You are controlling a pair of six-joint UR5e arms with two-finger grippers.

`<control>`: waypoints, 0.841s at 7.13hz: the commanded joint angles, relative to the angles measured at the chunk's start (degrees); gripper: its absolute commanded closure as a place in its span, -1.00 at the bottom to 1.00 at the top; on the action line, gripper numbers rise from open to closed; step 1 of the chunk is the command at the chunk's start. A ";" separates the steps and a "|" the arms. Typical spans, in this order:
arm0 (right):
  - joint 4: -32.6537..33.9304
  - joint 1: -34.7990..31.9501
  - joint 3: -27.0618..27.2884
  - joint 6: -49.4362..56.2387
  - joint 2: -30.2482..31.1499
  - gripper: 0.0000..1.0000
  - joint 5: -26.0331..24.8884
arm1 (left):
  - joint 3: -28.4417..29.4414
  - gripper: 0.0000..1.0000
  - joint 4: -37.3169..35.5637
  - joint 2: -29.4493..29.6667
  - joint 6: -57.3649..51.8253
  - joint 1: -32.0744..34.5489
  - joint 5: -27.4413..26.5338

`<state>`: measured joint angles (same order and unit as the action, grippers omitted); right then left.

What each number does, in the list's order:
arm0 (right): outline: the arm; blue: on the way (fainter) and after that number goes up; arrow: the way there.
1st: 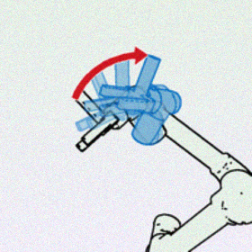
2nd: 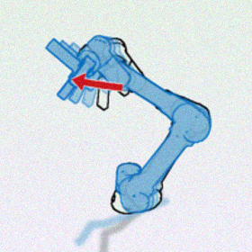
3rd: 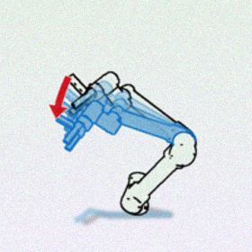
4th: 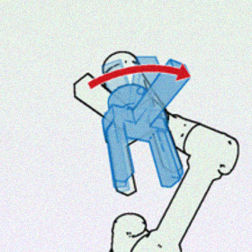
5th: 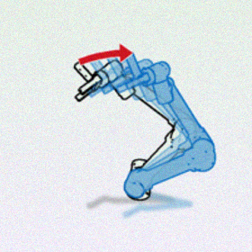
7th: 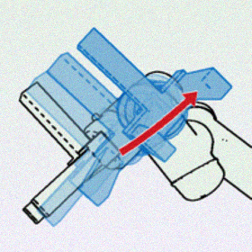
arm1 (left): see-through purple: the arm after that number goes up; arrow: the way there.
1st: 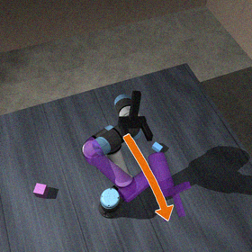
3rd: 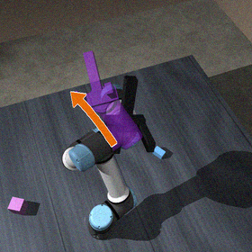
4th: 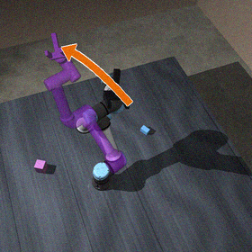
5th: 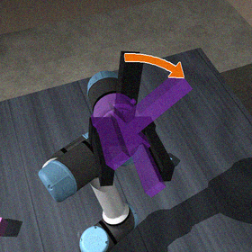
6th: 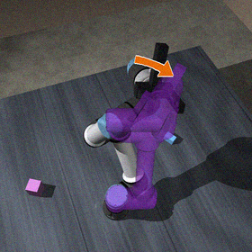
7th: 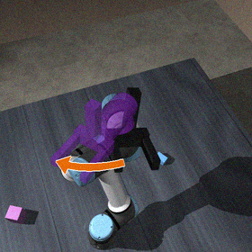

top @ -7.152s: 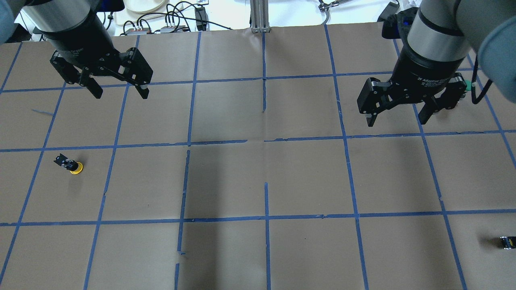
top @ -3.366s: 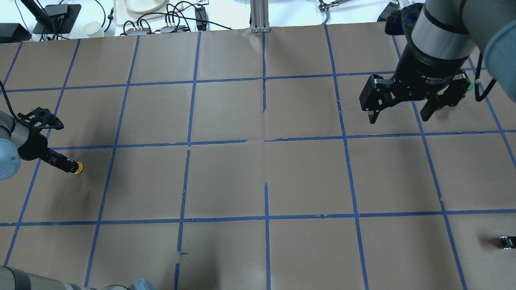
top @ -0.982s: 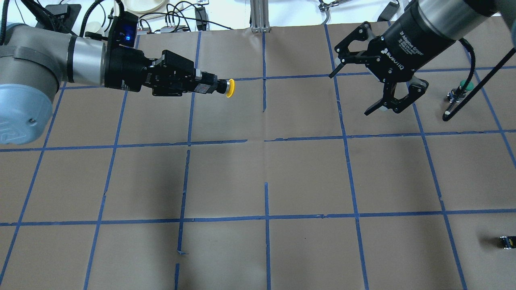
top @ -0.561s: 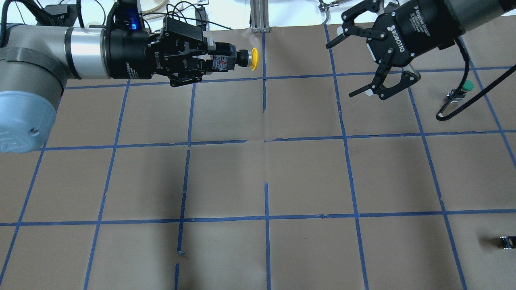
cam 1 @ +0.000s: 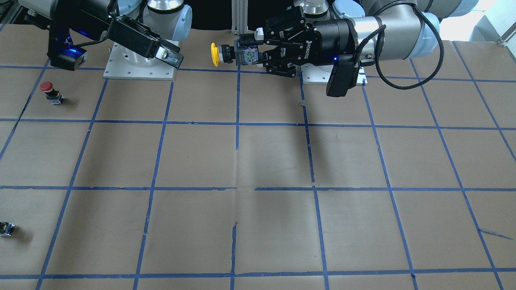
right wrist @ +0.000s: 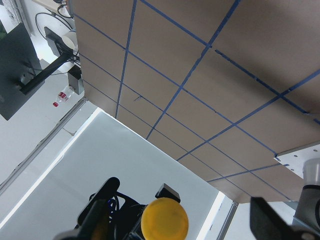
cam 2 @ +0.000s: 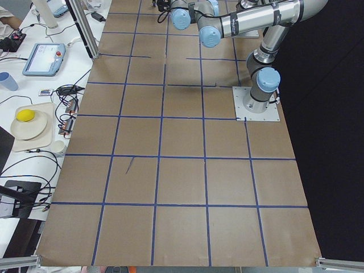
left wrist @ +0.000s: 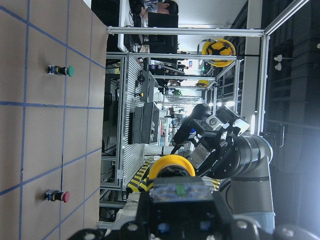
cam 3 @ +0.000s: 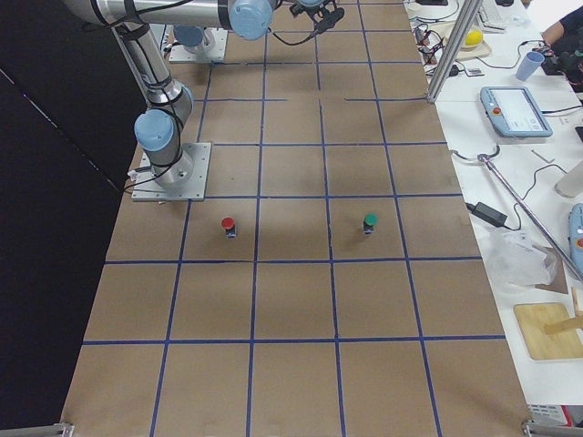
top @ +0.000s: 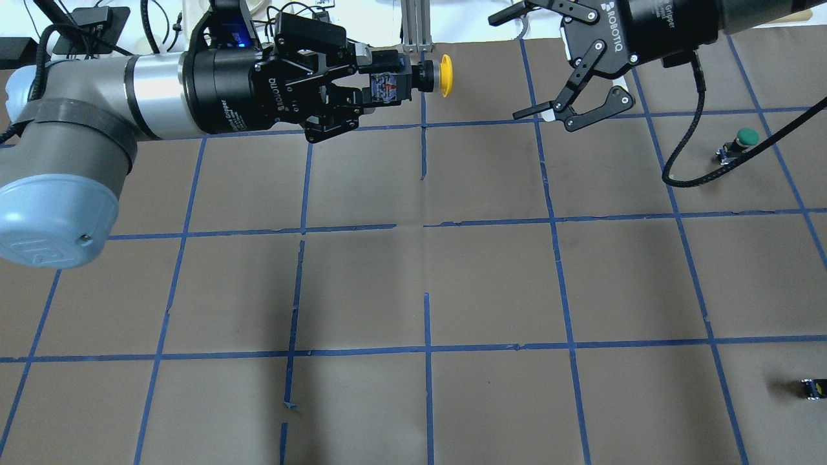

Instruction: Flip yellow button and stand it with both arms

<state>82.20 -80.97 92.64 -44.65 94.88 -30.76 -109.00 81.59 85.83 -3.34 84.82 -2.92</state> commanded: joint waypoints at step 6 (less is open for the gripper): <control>-0.38 -4.46 0.09 -3.16 -0.48 -0.97 2.19 | -0.07 0.97 -2.13 0.22 2.02 0.26 0.63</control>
<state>81.65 -85.03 92.72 -47.66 94.48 -28.75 -109.07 79.51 86.02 -1.37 85.08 -2.29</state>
